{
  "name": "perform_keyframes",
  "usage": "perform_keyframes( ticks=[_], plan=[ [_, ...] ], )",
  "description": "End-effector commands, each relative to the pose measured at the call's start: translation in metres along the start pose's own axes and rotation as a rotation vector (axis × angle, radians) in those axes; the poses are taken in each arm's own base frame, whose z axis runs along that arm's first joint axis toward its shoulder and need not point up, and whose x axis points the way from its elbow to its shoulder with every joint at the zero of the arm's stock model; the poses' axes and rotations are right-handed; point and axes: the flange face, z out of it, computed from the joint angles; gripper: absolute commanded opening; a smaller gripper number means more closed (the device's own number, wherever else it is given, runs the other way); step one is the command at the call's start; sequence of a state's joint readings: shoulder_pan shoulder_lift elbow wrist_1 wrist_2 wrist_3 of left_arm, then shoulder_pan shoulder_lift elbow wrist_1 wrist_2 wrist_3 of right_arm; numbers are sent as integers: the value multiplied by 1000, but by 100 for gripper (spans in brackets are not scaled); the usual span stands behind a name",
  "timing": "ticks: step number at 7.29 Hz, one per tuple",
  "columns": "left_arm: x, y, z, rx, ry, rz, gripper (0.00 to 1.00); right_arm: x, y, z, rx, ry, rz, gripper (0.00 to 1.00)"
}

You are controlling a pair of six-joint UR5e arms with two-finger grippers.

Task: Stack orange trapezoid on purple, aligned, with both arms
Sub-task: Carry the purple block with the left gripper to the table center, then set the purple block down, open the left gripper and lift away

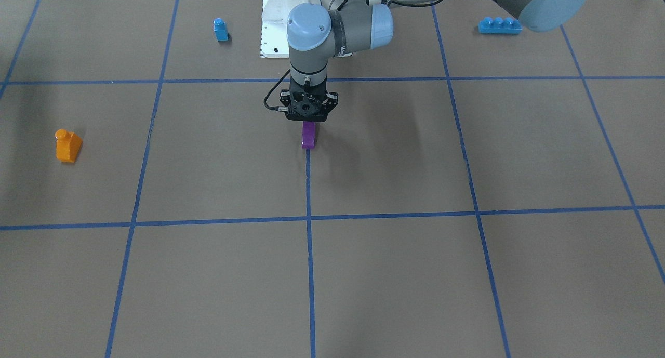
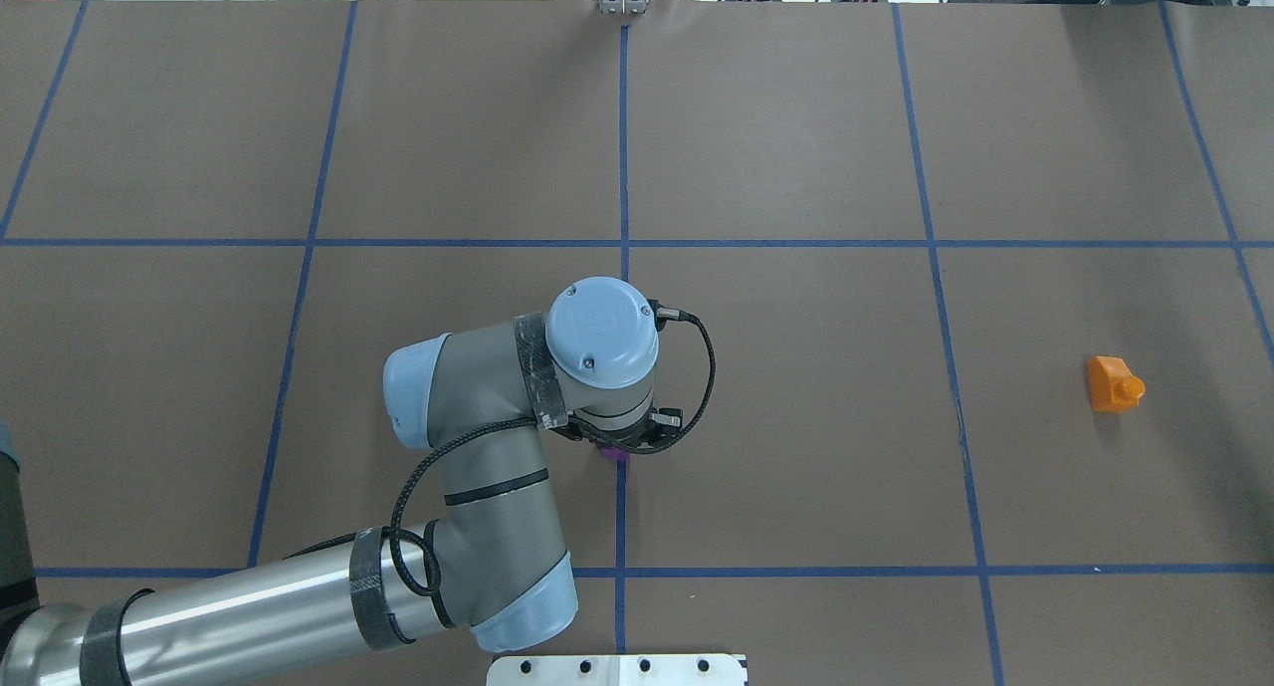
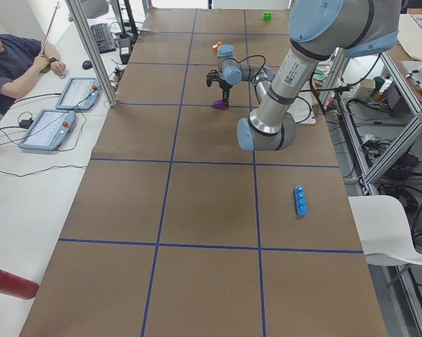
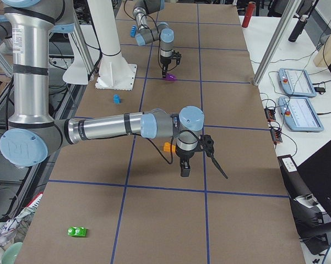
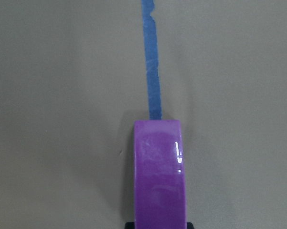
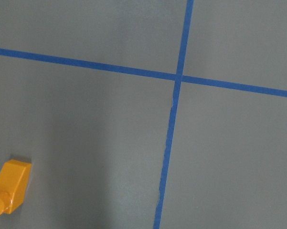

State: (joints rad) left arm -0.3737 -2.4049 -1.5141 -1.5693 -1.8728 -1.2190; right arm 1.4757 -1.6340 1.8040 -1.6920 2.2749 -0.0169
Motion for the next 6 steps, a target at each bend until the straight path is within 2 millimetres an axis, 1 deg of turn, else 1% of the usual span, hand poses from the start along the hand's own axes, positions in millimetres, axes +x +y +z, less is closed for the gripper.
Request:
perform_keyframes(
  ticks=[1,2,3,4,5,6],
  plan=[
    [0,1,0,-1,0,0,92,0,1,0,-1,0,1,100],
    [-1,0,-1,2,0,-2,100,-1,0,-1,3,-1,-1,100],
    [-1,-1,-6,6,5,-1,100,-2,0,-2,5,-1,-4,100],
    [-3,-3,-24,18,26,-1,100,-5,-1,-4,9,-5,1,100],
    [-24,-6,-44,26,17,-9,99,-22,-4,-2,5,-7,34,100],
    [-60,5,-67,27,-4,-24,99,-42,-7,3,0,-10,54,100]
  ],
)
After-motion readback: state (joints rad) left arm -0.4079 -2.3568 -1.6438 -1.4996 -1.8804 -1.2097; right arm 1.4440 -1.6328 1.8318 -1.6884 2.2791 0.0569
